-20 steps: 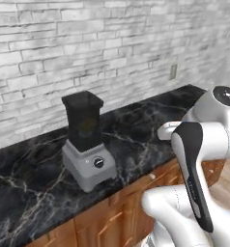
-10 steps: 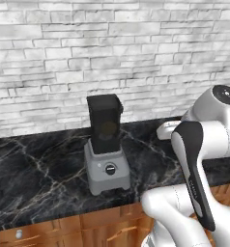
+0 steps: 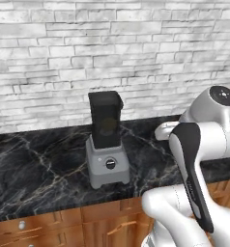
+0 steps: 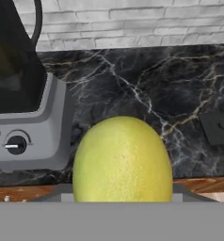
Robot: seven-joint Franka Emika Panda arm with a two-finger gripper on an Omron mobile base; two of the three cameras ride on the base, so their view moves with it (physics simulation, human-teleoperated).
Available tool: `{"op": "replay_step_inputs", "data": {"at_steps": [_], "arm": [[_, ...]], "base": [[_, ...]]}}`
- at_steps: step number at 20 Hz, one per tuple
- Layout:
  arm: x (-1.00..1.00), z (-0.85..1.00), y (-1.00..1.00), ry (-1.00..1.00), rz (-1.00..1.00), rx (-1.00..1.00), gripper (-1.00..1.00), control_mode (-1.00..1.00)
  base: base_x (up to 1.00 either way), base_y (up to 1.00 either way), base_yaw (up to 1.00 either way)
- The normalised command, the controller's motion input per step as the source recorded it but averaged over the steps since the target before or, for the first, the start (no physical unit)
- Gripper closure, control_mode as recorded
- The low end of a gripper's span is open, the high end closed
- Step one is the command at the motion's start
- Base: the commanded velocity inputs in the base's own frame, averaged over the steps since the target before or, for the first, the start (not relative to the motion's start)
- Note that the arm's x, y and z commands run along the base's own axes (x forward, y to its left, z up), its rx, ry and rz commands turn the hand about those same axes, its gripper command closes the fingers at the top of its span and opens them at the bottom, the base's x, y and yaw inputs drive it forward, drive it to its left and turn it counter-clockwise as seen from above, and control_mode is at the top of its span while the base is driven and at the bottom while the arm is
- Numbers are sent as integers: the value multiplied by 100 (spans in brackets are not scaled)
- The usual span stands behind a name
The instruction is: Grab the lemons from the fridge, place them in the blender, close the lid, and turn on the blender to create a marinade.
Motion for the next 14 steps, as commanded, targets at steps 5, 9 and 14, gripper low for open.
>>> {"op": "replay_step_inputs", "data": {"at_steps": [5,9,14], "arm": [[1,58,5,-15,3,0,100,-100],[48,99,56,-6,14,-1,100,-100],[84,99,71,5,14,-5,100,-100]], "base": [[0,0,0],[0,0,0],[0,0,0]]}}
